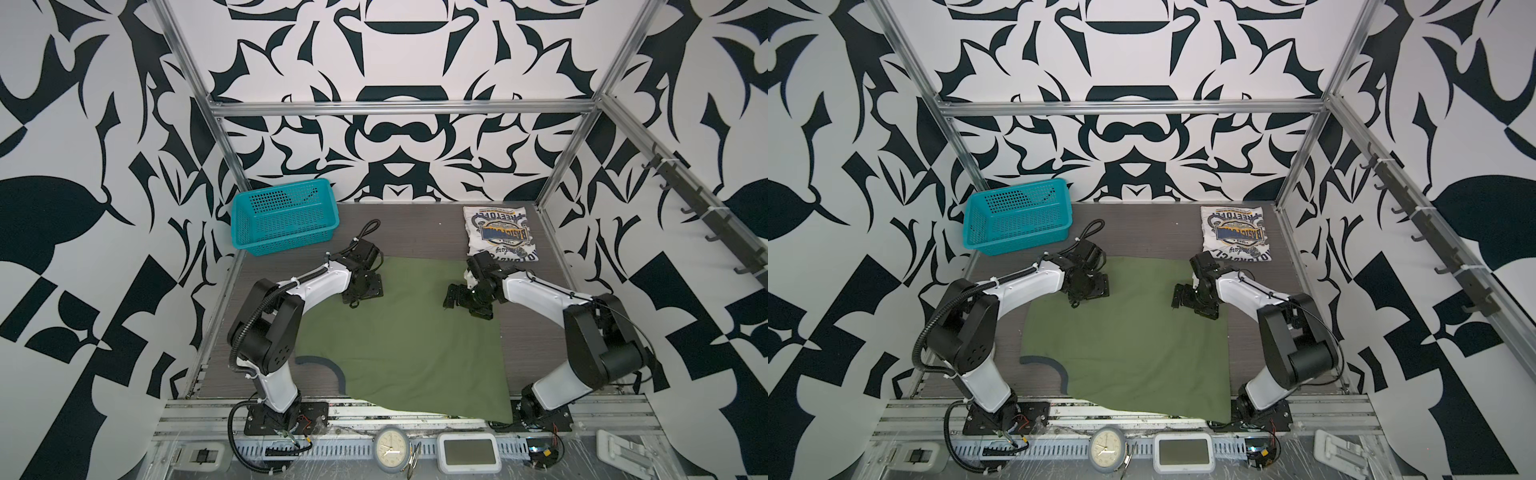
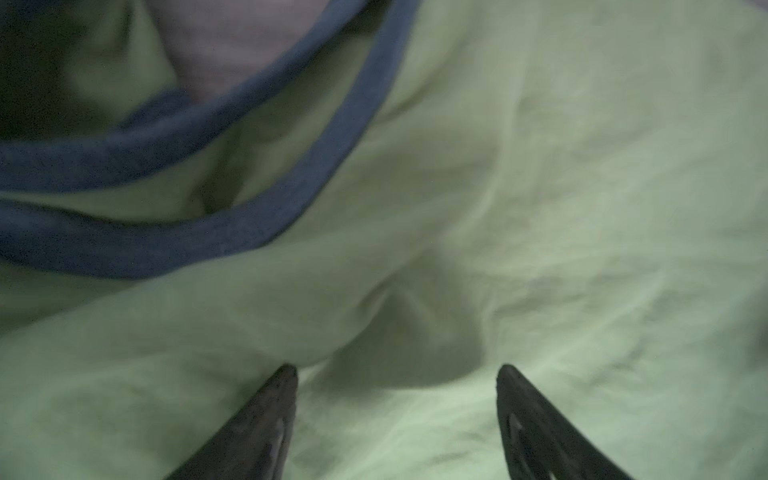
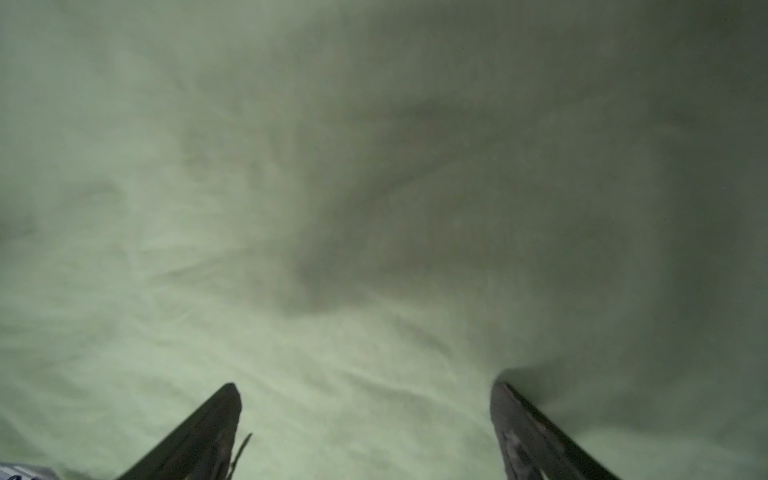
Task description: Fold and stack the tank tops
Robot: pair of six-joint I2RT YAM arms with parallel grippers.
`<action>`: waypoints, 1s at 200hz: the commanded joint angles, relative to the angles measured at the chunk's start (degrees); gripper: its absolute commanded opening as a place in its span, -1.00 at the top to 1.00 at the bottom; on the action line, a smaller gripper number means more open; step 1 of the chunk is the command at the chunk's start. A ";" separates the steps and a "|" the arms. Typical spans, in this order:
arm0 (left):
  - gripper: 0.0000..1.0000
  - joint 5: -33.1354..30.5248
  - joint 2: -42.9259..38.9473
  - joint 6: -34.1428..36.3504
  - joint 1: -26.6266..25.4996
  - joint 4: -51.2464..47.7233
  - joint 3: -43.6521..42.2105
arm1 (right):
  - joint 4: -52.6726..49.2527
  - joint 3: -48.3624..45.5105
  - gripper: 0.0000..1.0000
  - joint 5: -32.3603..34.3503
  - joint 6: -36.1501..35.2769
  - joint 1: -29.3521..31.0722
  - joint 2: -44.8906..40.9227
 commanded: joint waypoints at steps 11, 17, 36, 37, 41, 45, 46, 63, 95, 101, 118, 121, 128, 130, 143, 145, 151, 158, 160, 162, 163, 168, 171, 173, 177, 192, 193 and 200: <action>-0.57 1.79 3.29 -5.49 0.32 4.34 -1.20 | 0.44 4.65 -0.95 1.15 -0.37 -5.45 6.85; -0.57 2.63 3.78 -6.40 0.28 5.75 -1.60 | 0.40 5.06 -0.95 1.38 -0.51 -7.33 7.93; -0.57 5.09 5.66 -9.33 -0.48 9.48 -1.73 | 0.65 7.03 -0.95 1.37 0.07 -13.12 11.74; -0.57 5.19 5.76 -9.46 -0.52 9.53 -1.68 | 0.69 7.18 -0.95 1.23 0.08 -13.46 11.88; -0.56 5.34 6.27 -9.86 -0.78 9.85 -1.28 | 1.13 7.69 -0.95 1.04 0.17 -14.32 12.72; -0.57 5.36 6.76 -10.17 -1.05 10.15 -0.83 | 1.43 8.27 -0.96 1.10 0.38 -15.08 13.44; -0.57 5.37 6.97 -10.23 -1.11 10.22 -0.75 | 1.43 8.42 -0.96 1.13 0.46 -15.23 13.61; -0.57 6.07 9.00 -11.09 -2.17 11.41 1.78 | 1.72 11.75 -0.96 1.80 0.89 -17.42 16.55; -0.57 6.83 9.67 -11.21 -2.84 11.34 5.69 | -1.83 17.69 -0.99 7.08 -0.22 -19.71 18.69; -0.57 6.91 9.19 -10.80 -2.84 11.30 6.05 | -2.16 17.67 -0.99 8.19 -0.25 -20.08 17.81; -0.59 5.94 6.52 -8.53 -2.84 9.14 6.55 | -2.78 17.05 -0.99 11.16 -1.03 -20.49 14.43; -0.59 5.38 5.72 -8.15 -2.85 8.59 6.55 | -3.08 17.01 -0.99 11.72 -1.26 -20.48 13.80; -0.60 4.07 3.90 -6.89 -2.84 7.30 6.40 | -3.71 16.86 -0.99 12.78 -1.65 -20.48 12.42; -0.61 3.73 3.39 -6.50 -2.84 6.82 6.36 | -3.87 16.73 -0.99 13.01 -1.79 -20.48 11.96; -0.61 -0.08 -0.83 -3.97 -2.40 3.77 5.81 | -4.06 15.59 -0.99 13.33 -2.39 -20.49 9.17; -0.62 -0.85 -1.48 -3.62 -2.27 3.34 5.64 | -3.96 15.33 -0.99 13.15 -2.50 -20.50 8.73; -0.61 -2.61 -3.42 -2.77 -1.45 2.22 5.31 | -3.55 14.44 -0.99 12.58 -2.69 -20.49 7.50; -0.61 -3.99 -5.29 -1.63 -0.08 1.10 4.79 | -3.19 13.52 -0.99 11.99 -2.78 -20.49 6.15; -0.61 -4.31 -5.78 -1.39 0.42 0.94 4.61 | -3.17 13.21 -0.99 11.98 -2.91 -20.50 5.78; -0.61 -4.61 -6.13 -1.17 0.88 0.72 4.44 | -3.16 12.96 -0.99 11.98 -3.00 -20.51 5.36; -0.61 -4.67 -6.37 -1.12 1.26 0.58 4.39 | -3.19 12.83 -0.99 11.98 -3.04 -20.49 5.17; -0.59 -5.26 -7.13 -0.99 2.74 0.18 4.04 | -3.05 12.23 -0.99 11.79 -3.11 -20.48 4.23; -0.58 -5.53 -7.36 -1.05 3.66 0.03 3.90 | -2.63 11.70 -0.99 11.35 -3.15 -20.40 3.67; -0.57 -5.70 -7.47 -1.13 4.32 0.10 3.80 | -2.39 11.37 -0.99 11.09 -3.09 -20.46 3.32; -0.56 -5.49 -7.37 -0.73 5.65 -0.01 4.02 | -1.75 10.68 -0.99 10.14 -3.15 -20.48 2.68; -0.49 -3.93 -3.56 2.08 9.41 -4.88 8.61 | 0.58 8.22 -0.99 7.03 -2.81 -20.19 -0.07; -0.48 -4.11 -3.20 2.31 9.48 -5.38 9.11 | 0.70 8.13 -0.99 6.95 -2.76 -20.16 -0.22; -0.45 -6.54 -0.67 3.55 9.99 -7.92 12.03 | 1.62 7.00 -0.99 5.66 -2.54 -19.86 -1.41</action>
